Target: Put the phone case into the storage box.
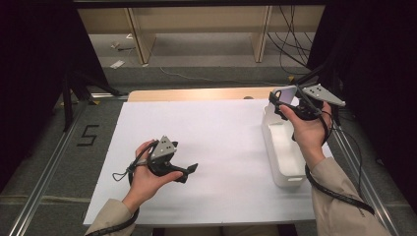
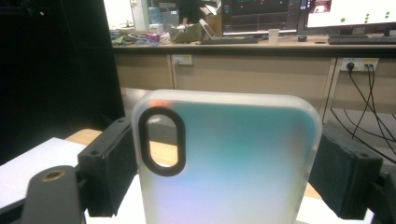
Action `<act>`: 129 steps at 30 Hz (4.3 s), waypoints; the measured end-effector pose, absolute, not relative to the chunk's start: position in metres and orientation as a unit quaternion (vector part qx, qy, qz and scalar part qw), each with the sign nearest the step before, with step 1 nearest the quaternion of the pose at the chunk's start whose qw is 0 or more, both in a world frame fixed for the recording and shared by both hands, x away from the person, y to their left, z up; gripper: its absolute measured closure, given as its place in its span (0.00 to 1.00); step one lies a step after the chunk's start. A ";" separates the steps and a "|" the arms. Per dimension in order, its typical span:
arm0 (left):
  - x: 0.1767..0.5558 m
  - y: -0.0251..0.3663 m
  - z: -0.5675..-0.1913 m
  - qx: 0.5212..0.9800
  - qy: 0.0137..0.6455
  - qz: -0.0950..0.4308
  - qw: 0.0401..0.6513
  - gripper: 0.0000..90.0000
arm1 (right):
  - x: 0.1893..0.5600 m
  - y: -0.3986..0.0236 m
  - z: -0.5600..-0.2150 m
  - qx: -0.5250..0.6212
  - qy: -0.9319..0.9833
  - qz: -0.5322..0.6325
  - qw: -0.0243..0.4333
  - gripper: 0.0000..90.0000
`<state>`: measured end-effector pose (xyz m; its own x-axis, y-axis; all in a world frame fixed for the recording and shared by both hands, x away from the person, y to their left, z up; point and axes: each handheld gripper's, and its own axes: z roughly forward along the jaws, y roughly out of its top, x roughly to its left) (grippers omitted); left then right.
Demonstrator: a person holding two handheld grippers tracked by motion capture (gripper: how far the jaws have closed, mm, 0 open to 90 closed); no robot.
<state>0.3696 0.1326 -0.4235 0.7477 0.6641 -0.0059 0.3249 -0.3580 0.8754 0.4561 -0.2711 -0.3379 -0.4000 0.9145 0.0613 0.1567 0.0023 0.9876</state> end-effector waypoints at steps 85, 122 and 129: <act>0.370 0.134 -0.423 0.802 0.310 0.179 0.479 0.00 | 0.462 -0.283 -0.343 0.451 0.615 0.549 0.342 0.20; 0.370 0.134 -0.423 0.801 0.309 0.180 0.479 0.00 | 0.465 -0.287 -0.347 0.459 0.615 0.541 0.344 0.20; 0.370 0.135 -0.422 0.801 0.309 0.180 0.479 0.00 | 0.465 -0.289 -0.347 0.461 0.615 0.539 0.345 0.20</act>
